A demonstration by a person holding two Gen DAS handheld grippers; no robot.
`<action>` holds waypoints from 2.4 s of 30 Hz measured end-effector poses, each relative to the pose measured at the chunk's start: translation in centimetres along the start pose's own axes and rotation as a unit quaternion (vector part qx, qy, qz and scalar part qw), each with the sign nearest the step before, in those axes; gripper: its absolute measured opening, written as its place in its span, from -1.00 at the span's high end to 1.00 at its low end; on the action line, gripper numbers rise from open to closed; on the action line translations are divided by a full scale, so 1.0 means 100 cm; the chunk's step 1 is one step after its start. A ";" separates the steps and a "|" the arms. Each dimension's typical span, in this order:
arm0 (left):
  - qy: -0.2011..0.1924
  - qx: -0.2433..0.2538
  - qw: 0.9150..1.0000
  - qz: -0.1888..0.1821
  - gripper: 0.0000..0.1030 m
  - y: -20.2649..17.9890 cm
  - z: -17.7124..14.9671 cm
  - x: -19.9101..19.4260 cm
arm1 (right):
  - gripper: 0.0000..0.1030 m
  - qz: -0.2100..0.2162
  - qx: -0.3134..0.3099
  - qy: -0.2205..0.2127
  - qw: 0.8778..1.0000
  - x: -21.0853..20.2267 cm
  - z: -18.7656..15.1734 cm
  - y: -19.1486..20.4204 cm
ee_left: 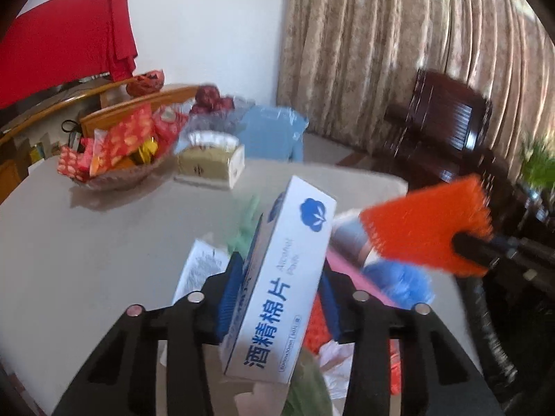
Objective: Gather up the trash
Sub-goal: 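Carry the box and foam net over the black bin with both tools, then open both tools to drop the items into the bin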
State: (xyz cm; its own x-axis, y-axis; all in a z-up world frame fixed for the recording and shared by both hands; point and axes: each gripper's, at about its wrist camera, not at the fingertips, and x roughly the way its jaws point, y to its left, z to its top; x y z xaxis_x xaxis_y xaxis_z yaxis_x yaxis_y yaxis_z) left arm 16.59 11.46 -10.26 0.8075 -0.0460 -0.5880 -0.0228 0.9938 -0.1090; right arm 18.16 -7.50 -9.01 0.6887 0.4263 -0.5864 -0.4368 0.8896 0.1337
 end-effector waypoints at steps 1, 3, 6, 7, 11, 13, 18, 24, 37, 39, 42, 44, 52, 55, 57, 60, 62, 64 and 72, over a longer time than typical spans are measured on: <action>-0.006 -0.003 1.000 -0.006 0.24 0.000 0.004 -0.005 | 0.76 0.001 0.000 -0.004 1.000 -0.003 0.002 0.000; -0.023 -0.006 1.000 -0.018 0.27 -0.001 0.015 -0.018 | 0.76 0.002 0.003 -0.013 1.000 -0.010 0.004 -0.001; -0.040 0.004 0.999 -0.030 0.30 -0.013 0.026 -0.034 | 0.76 0.000 0.007 -0.030 1.000 -0.024 0.010 -0.005; -0.045 0.008 0.998 -0.034 0.31 -0.017 0.029 -0.039 | 0.76 -0.001 0.010 -0.034 0.999 -0.029 0.012 -0.008; -0.065 0.016 0.995 -0.071 0.33 -0.040 0.039 -0.057 | 0.76 -0.012 0.022 -0.060 0.998 -0.055 0.018 -0.022; -0.066 0.018 0.994 -0.088 0.34 -0.053 0.040 -0.060 | 0.76 -0.020 0.027 -0.075 0.997 -0.074 0.020 -0.033; -0.049 0.042 0.989 -0.136 0.36 -0.099 0.033 -0.058 | 0.77 -0.058 0.039 -0.090 0.993 -0.113 0.008 -0.066; -0.018 0.079 0.978 -0.194 0.36 -0.165 0.010 -0.045 | 0.77 -0.123 0.077 -0.076 0.986 -0.151 -0.034 -0.122; 0.072 0.147 0.945 -0.284 0.36 -0.303 -0.054 0.019 | 0.77 -0.226 0.186 0.021 0.956 -0.158 -0.158 -0.217; 0.084 0.159 0.940 -0.289 0.36 -0.314 -0.066 0.024 | 0.74 -0.225 0.198 0.029 0.953 -0.157 -0.169 -0.221; 0.097 0.171 0.936 -0.291 0.34 -0.326 -0.077 0.028 | 0.66 -0.235 0.205 0.036 0.949 -0.156 -0.180 -0.220; 0.100 0.175 0.935 -0.292 0.31 -0.326 -0.082 0.027 | 0.58 -0.238 0.207 0.038 0.948 -0.157 -0.184 -0.222; 0.099 0.164 0.939 -0.286 -0.09 -0.307 -0.076 0.017 | 0.00 -0.249 0.201 0.027 0.947 -0.166 -0.165 -0.218; 0.071 0.158 0.949 -0.265 -0.29 -0.288 -0.063 0.005 | -0.62 -0.259 0.184 0.006 0.948 -0.168 -0.153 -0.208; 0.047 0.154 0.956 -0.247 -0.42 -0.270 -0.053 -0.004 | -0.74 -0.252 0.170 -0.011 0.953 -0.166 -0.143 -0.198; 0.007 0.148 0.968 -0.204 -0.51 -0.236 -0.041 -0.023 | -0.78 -0.225 0.153 -0.029 0.962 -0.157 -0.126 -0.179; -0.013 0.141 0.974 -0.175 -0.52 -0.212 -0.034 -0.032 | -0.79 -0.199 0.141 -0.043 0.969 -0.147 -0.114 -0.164; -0.029 0.128 0.981 -0.140 -0.52 -0.182 -0.028 -0.041 | -0.80 -0.178 0.128 -0.050 0.974 -0.136 -0.101 -0.150; -0.054 0.066 0.996 -0.002 -0.52 -0.063 -0.024 -0.053 | -0.79 -0.066 0.052 -0.058 0.995 -0.072 -0.052 -0.065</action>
State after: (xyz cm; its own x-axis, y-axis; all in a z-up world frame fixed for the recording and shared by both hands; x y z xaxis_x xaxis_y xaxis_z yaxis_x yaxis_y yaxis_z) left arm 11.03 5.17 -8.35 0.8661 -0.0461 -0.4978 0.0530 0.9986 -0.0003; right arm 13.05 -17.22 -9.79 0.8004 0.3161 -0.5093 -0.2805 0.9484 0.1478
